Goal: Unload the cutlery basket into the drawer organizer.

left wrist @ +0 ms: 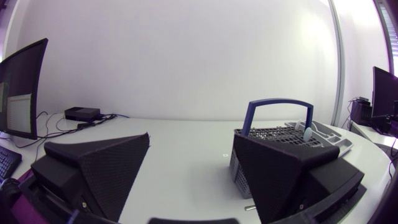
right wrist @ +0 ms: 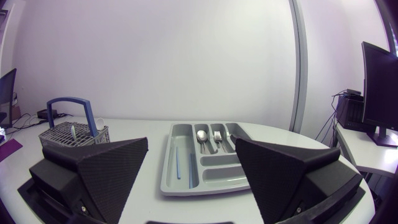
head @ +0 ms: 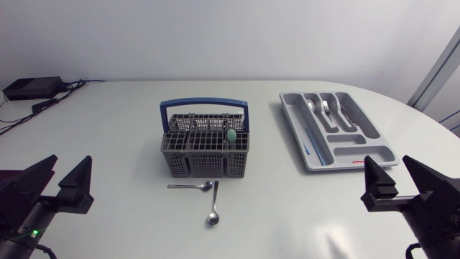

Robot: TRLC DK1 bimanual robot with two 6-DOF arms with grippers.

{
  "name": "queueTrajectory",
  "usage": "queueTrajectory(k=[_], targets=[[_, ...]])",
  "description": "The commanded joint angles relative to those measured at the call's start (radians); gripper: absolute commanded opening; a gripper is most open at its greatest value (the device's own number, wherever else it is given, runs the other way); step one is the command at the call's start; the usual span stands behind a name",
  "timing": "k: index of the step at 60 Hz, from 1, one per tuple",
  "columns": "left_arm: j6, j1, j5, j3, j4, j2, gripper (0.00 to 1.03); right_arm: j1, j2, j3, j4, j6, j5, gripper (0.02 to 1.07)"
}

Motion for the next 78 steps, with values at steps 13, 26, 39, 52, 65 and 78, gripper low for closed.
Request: queueTrajectory(k=[13, 26, 39, 52, 65, 78], targets=[[-0.024, 0.001, -0.005, -0.021, 0.008, -0.007, 0.99, 0.006, -0.006, -0.025, -0.001, 0.022, 0.008, 1.03], [-0.024, 0.000, -0.005, -0.021, 0.008, -0.007, 0.99, 0.011, -0.006, -0.025, -0.001, 0.022, 0.008, 1.03], [-0.024, -0.005, -0.002, 0.004, 0.023, -0.009, 0.99, 0.029, -0.007, -0.024, 0.008, 0.022, 0.007, 1.03], [-0.015, -0.043, 0.002, 0.102, -0.017, 0.007, 0.99, 0.032, -0.006, 0.013, -0.001, 0.004, 0.010, 1.03], [-0.011, -0.074, 0.022, 0.217, -0.029, 0.175, 0.96, 0.038, 0.049, 0.062, 0.006, -0.002, 0.010, 1.03], [-0.010, -0.126, 0.033, 0.303, -0.048, 0.323, 0.96, 0.037, 0.187, 0.136, 0.006, -0.004, 0.010, 1.03]])
